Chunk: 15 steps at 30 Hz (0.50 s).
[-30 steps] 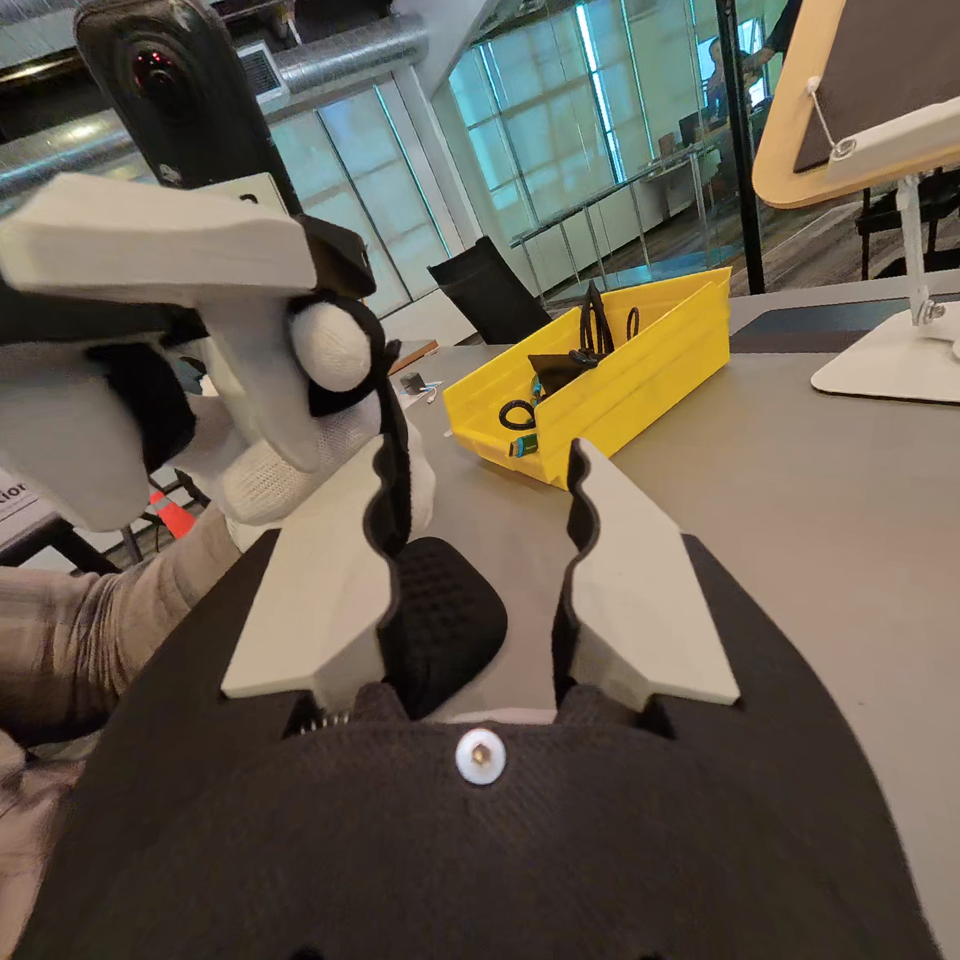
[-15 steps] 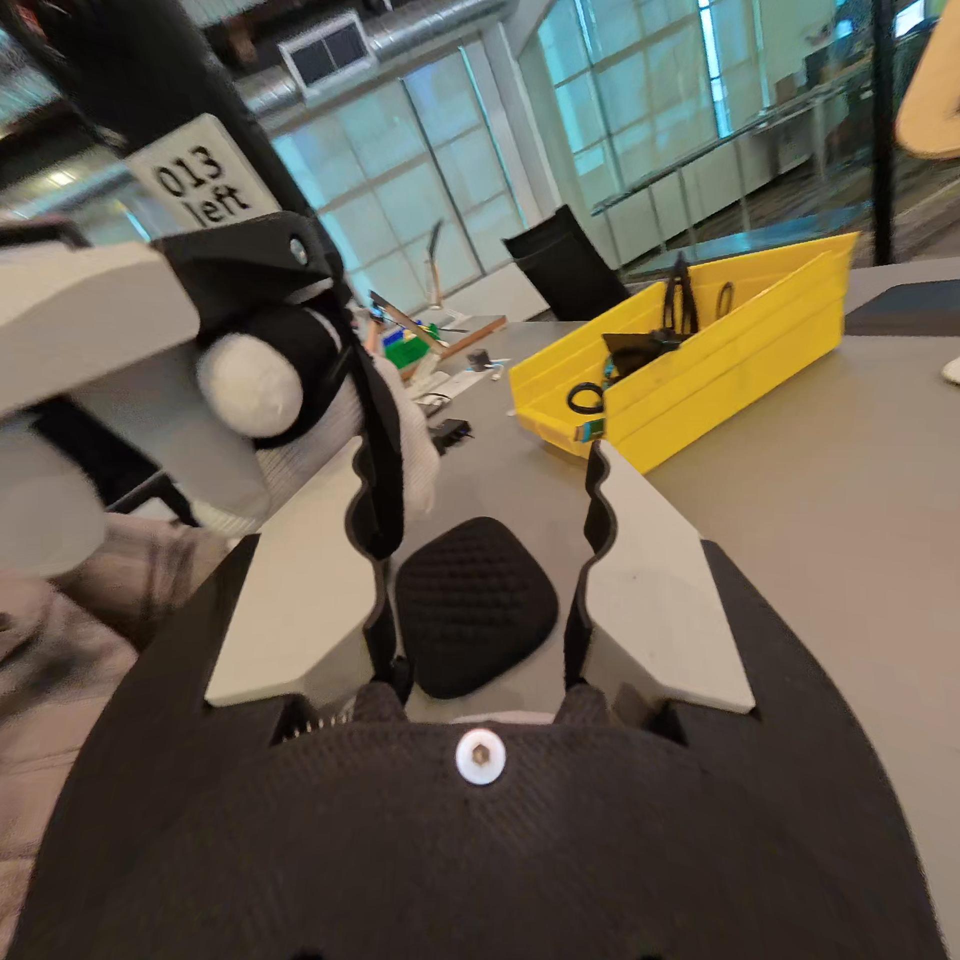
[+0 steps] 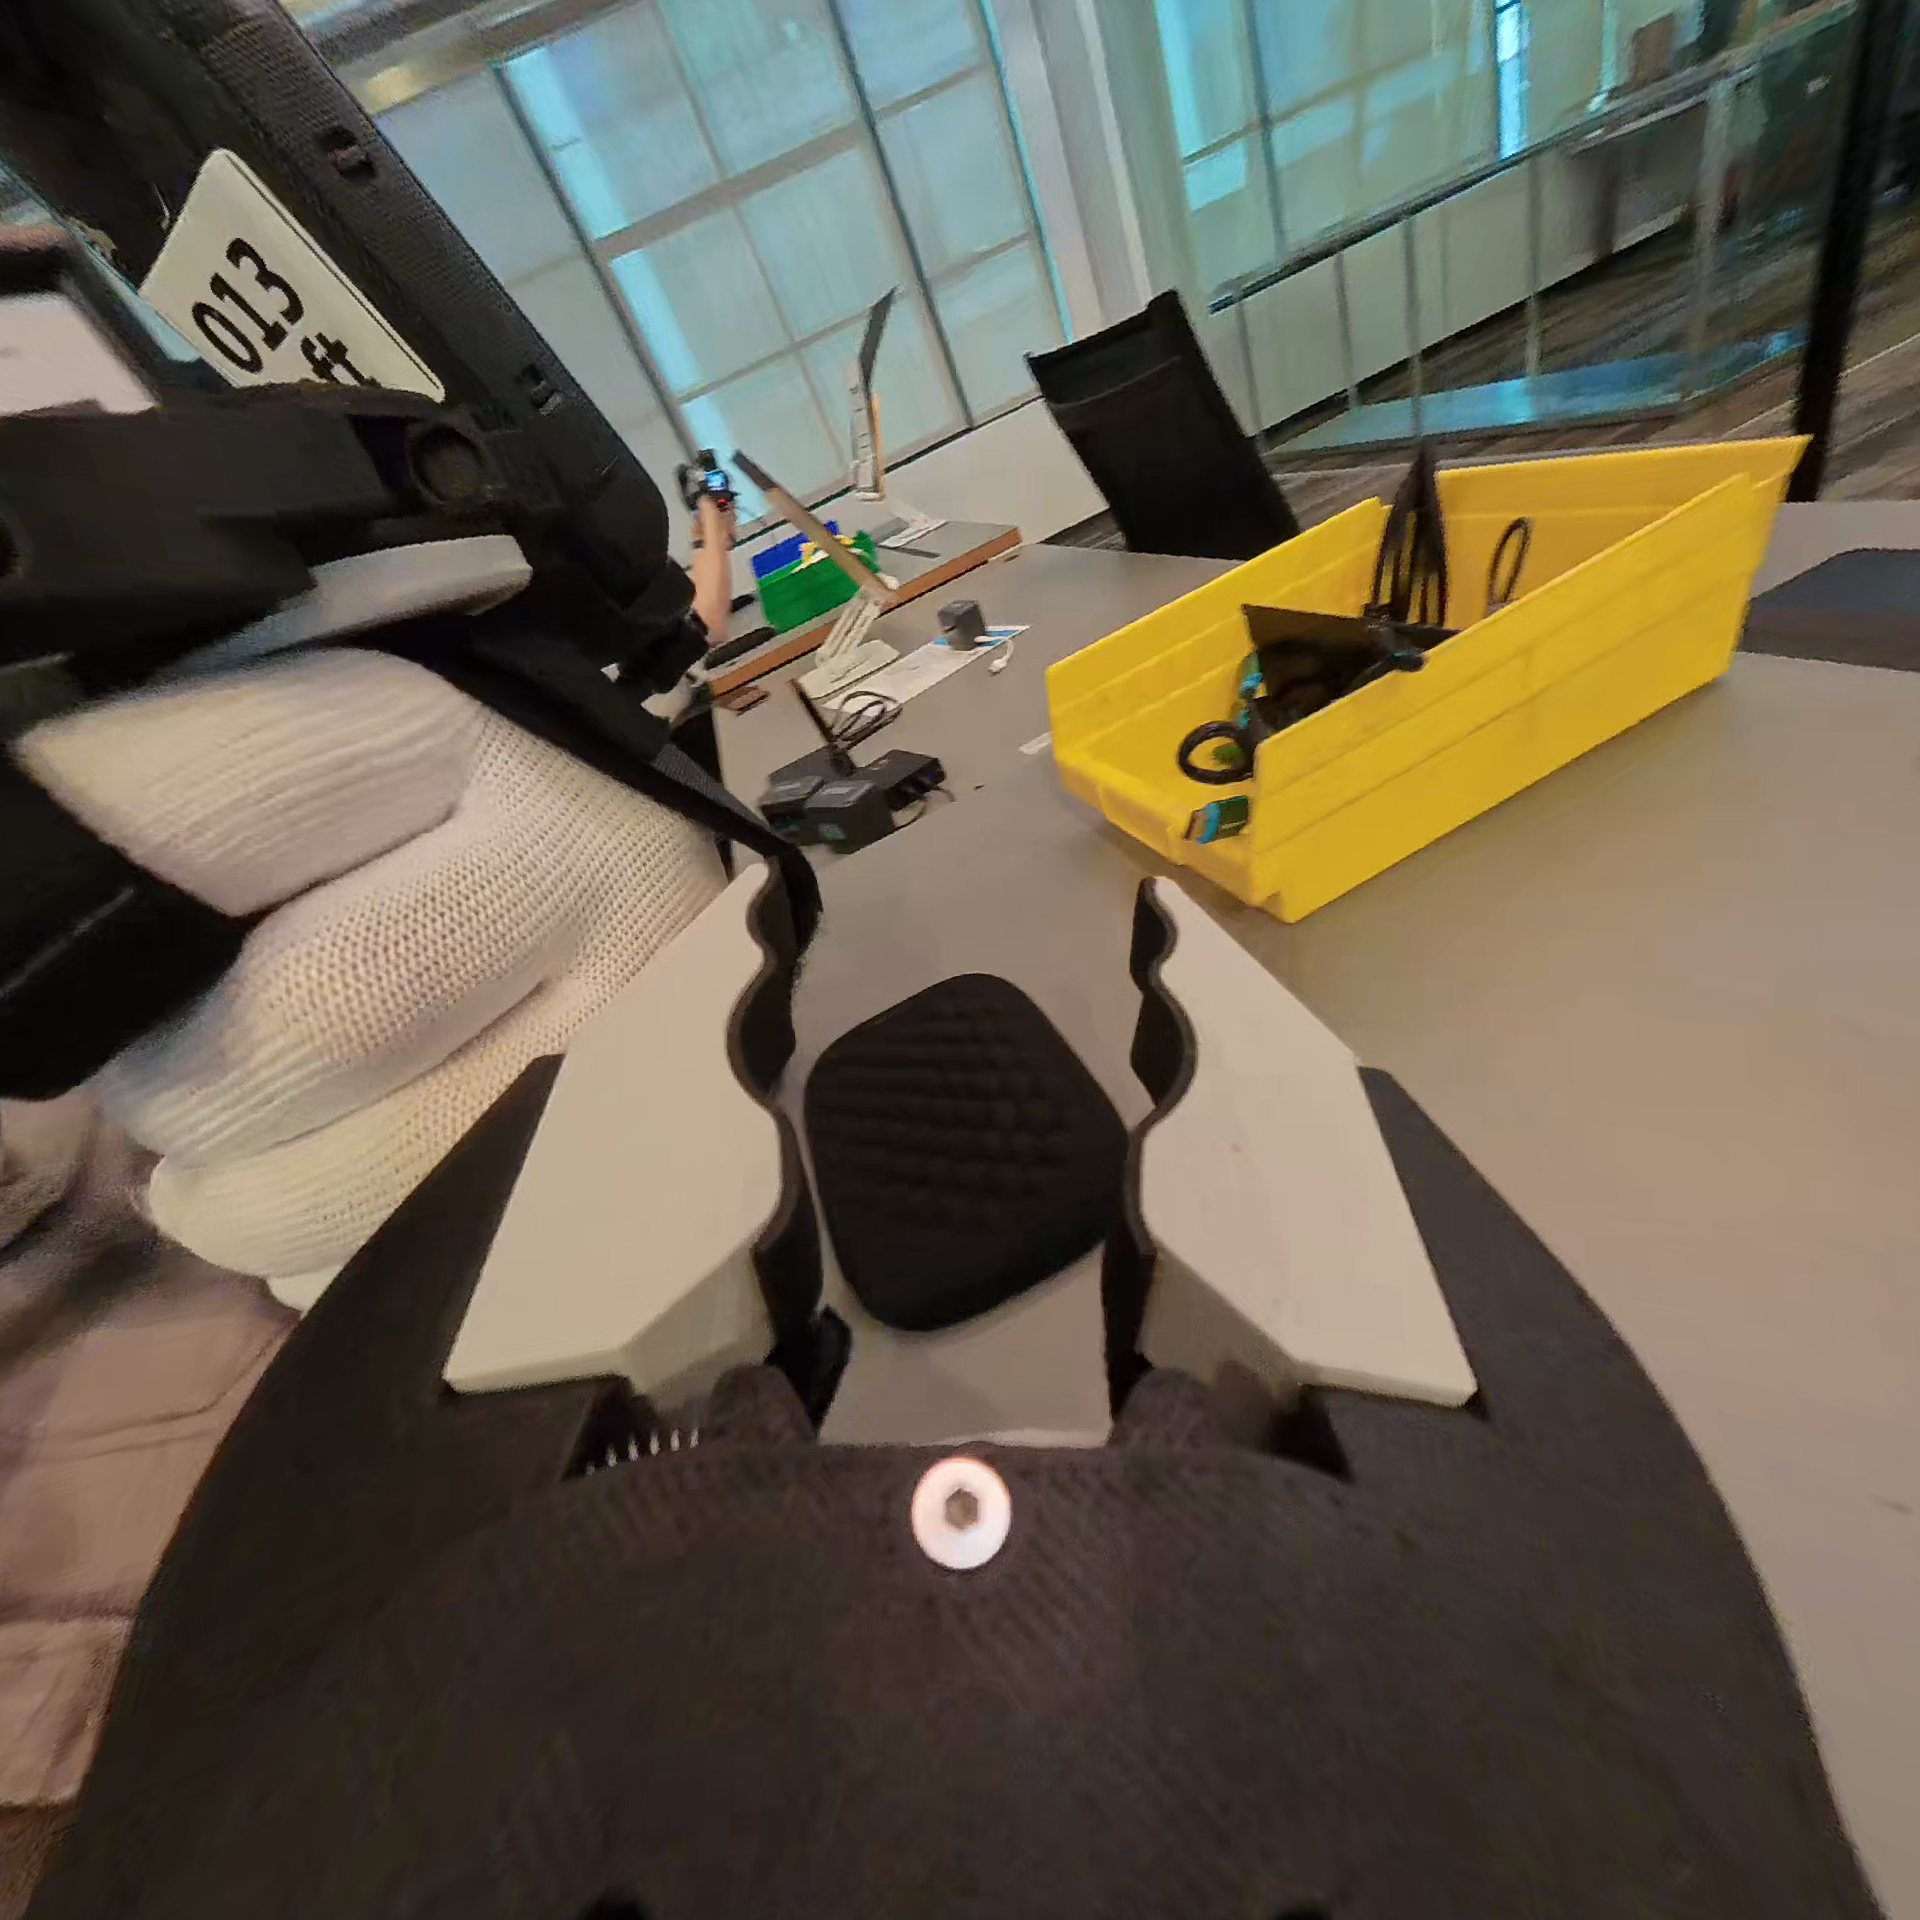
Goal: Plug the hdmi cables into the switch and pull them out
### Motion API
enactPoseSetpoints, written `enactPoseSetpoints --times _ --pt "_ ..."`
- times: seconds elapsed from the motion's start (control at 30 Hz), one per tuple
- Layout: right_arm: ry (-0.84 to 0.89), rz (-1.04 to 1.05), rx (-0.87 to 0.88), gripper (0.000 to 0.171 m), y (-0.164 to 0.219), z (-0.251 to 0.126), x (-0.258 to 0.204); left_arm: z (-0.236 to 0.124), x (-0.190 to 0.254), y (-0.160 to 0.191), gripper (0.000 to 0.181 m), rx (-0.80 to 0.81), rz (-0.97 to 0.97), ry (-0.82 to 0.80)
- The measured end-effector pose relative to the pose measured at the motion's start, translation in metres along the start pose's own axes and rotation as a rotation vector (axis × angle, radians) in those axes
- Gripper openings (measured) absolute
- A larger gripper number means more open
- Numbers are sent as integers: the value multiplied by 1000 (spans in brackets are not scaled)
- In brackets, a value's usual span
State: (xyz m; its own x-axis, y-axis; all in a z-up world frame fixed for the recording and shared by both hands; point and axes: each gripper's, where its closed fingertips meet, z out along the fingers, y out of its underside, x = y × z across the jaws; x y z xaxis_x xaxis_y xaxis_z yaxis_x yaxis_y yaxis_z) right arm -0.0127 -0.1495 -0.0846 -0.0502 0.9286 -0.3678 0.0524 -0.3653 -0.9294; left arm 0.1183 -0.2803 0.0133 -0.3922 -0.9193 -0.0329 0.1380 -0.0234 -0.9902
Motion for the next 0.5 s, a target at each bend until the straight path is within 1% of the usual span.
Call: enactPoseSetpoints --times 0.1,0.17,0.23,0.3,0.33,0.4,0.43,0.5 --pt "-80 52 -38 68 5 2 -11 8 13 -10 0 70 49 53" --pt "-138 92 -61 68 10 4 -19 9 24 -15 0 108 36 113" --pt "-233 155 -82 68 15 5 -31 12 33 -19 0 127 31 162" --pt "-316 207 -87 68 19 6 -41 18 33 -22 3 145 35 145" --pt "-344 220 -94 66 20 6 -45 20 32 -22 9 151 36 122" --pt "-378 227 -122 63 25 5 -50 24 22 -21 38 176 47 13" --pt "-384 220 -135 63 28 6 -52 26 21 -17 44 162 33 -17" --pt "-411 228 -149 63 32 6 -57 34 23 -10 50 114 4 -7"
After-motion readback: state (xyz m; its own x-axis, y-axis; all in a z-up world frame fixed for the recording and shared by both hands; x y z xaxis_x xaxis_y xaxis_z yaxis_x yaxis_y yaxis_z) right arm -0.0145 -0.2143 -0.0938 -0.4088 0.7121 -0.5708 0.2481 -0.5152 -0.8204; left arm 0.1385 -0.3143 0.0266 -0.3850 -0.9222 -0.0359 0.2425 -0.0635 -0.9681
